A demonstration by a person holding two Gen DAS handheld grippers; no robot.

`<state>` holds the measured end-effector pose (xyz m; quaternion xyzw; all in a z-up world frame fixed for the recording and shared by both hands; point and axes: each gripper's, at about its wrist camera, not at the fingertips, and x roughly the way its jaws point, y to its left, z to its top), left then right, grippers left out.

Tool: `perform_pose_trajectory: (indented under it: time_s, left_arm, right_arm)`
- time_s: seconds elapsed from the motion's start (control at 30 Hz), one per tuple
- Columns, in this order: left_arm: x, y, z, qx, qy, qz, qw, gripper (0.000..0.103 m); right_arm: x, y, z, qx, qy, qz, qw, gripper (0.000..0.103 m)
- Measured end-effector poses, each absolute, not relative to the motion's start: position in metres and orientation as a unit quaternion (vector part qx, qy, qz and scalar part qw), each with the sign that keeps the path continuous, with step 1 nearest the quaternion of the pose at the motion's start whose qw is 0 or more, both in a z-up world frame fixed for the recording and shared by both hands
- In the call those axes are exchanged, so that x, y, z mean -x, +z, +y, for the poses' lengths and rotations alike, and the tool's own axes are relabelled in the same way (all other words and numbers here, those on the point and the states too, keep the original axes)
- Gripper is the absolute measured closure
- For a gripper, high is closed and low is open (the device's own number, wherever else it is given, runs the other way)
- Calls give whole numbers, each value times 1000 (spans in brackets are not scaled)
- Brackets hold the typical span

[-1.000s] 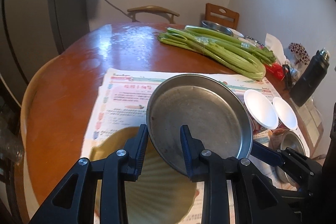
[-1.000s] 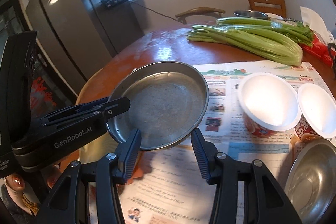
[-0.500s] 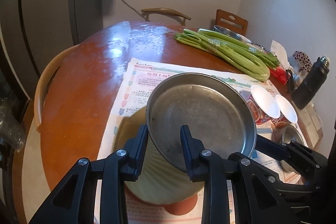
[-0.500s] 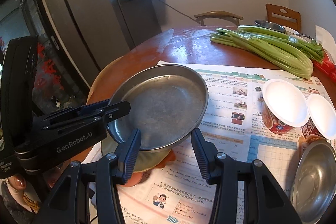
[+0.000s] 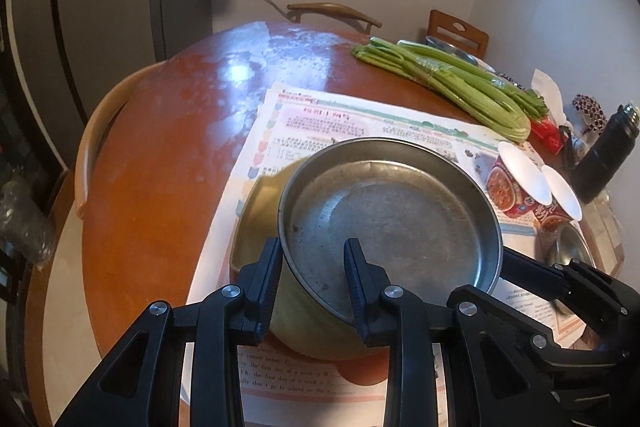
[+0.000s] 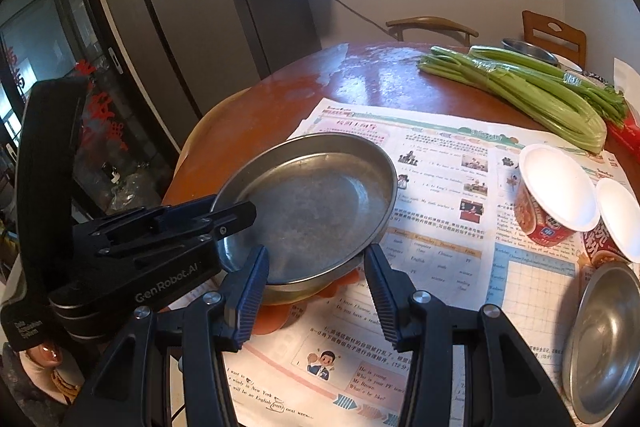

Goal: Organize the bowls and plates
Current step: 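Lift the steel plate and carry it over the yellow plate, then lower the steel plate onto the yellow plate and open the left gripper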

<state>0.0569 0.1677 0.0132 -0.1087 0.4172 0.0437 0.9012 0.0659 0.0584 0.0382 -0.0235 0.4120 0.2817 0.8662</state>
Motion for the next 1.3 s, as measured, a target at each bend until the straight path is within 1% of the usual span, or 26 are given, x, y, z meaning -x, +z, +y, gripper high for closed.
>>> perform_pose_trajectory:
  time_s: [0.5,1.3]
  left_arm:
    - [-56,1,169,99,62,419,900,70]
    - [-45,8,174,94,80,396,910,70]
  right_arm:
    - [-71,19,67,28,289,432,854,53]
    - [-69,19,71,38,294,426,855,53]
